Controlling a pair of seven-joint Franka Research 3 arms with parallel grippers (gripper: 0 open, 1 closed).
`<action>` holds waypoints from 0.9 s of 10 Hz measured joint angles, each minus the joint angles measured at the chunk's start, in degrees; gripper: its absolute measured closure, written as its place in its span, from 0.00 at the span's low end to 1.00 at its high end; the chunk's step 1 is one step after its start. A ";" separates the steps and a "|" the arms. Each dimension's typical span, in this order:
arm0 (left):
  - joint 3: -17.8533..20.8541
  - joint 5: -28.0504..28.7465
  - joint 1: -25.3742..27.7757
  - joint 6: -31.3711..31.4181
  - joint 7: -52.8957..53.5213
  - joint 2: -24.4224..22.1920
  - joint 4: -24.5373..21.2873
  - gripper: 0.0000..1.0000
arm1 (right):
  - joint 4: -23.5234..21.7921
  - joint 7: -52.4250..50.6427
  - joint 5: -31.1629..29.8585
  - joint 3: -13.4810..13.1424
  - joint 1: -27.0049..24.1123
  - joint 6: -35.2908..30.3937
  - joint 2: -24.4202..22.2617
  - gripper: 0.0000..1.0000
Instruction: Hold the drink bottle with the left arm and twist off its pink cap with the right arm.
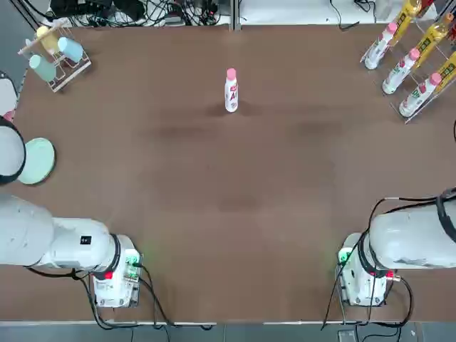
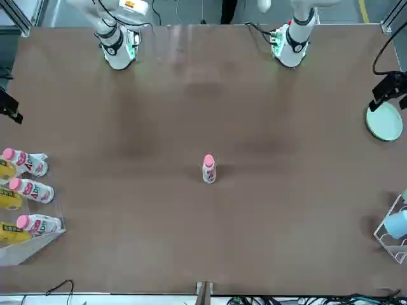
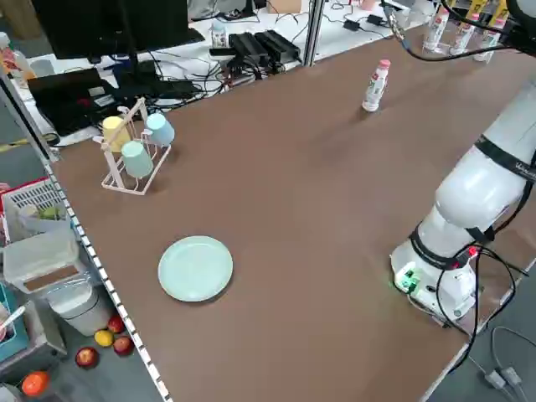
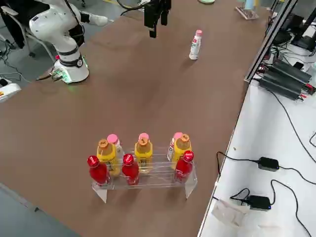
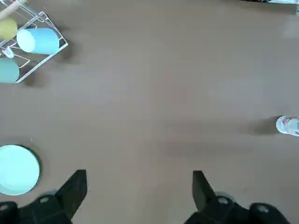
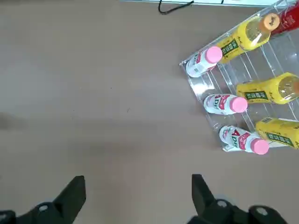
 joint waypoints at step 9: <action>-2.73 -3.29 -0.24 -1.05 0.07 0.00 -0.01 0.02 | 0.00 0.00 0.00 -0.01 0.00 0.00 0.00 0.00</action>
